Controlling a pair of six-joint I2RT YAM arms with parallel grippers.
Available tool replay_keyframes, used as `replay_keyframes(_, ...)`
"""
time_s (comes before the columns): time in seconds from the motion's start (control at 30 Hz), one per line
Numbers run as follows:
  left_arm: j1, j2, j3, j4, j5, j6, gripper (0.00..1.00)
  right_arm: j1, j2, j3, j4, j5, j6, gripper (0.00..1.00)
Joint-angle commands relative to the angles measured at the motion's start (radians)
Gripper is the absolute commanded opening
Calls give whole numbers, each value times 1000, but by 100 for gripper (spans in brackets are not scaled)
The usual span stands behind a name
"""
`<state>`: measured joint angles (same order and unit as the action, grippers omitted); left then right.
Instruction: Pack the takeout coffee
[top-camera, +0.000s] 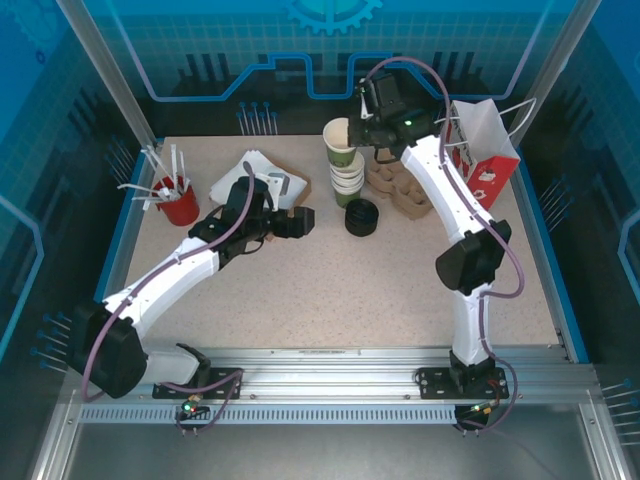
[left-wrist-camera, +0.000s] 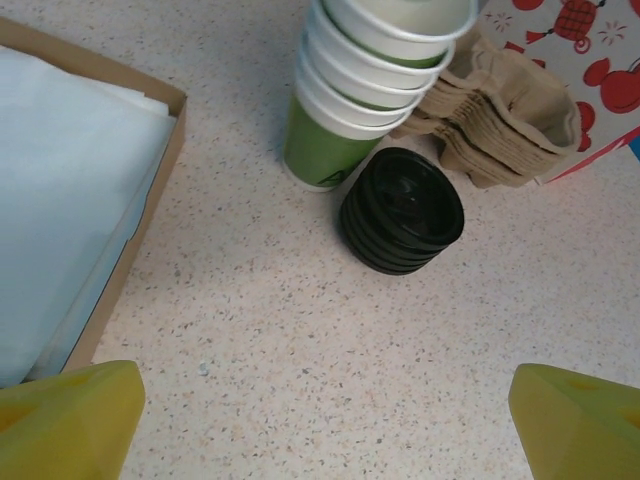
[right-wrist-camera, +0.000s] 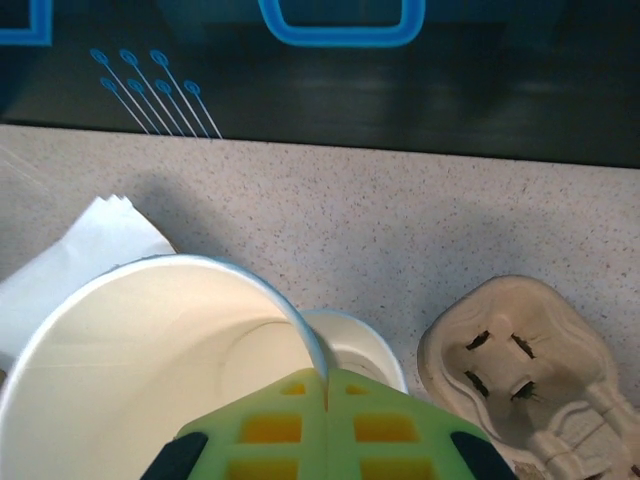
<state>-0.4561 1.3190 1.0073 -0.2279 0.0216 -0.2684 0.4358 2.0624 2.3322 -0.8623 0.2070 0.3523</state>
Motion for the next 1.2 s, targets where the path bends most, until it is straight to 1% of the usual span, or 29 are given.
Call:
replay_keyframes(0.0,14,-35,-34,52,-23,-53,96,-10,-128,4,4,-48,-1,5)
replay_keyframes(0.1,38,-59,-65,68,-2,-83,96,3,-206,-78,25,-86,-17,5)
replay_keyframes(0.17,59,-89,-95,73,22,-100,96,25,-270,-162,43,-99,-43,5)
replay_keyframes(0.23,82,-129,-133,82,51,-127,96,58,-344,-287,74,-99,-74,5)
replay_keyframes(0.33,126,-194,-198,101,115,-171,96,119,-463,-523,129,-122,-114,5)
replay_keyframes(0.43,139,-252,-247,78,135,-187,96,181,-550,-759,228,-149,-126,6)
replay_keyframes(0.6,139,-335,-310,46,114,-195,96,271,-581,-1027,379,-133,-117,6)
replay_keyframes(0.67,139,-361,-318,30,99,-191,96,287,-575,-1102,443,-136,-99,6)
replay_keyframes(0.77,139,-380,-319,15,100,-184,96,304,-554,-1181,521,-156,-75,6)
replay_keyframes(0.93,137,-388,-316,10,101,-184,96,339,-522,-1244,593,-117,-77,6)
replay_keyframes(1.17,134,-383,-316,15,108,-184,96,359,-482,-1284,643,-99,-84,8)
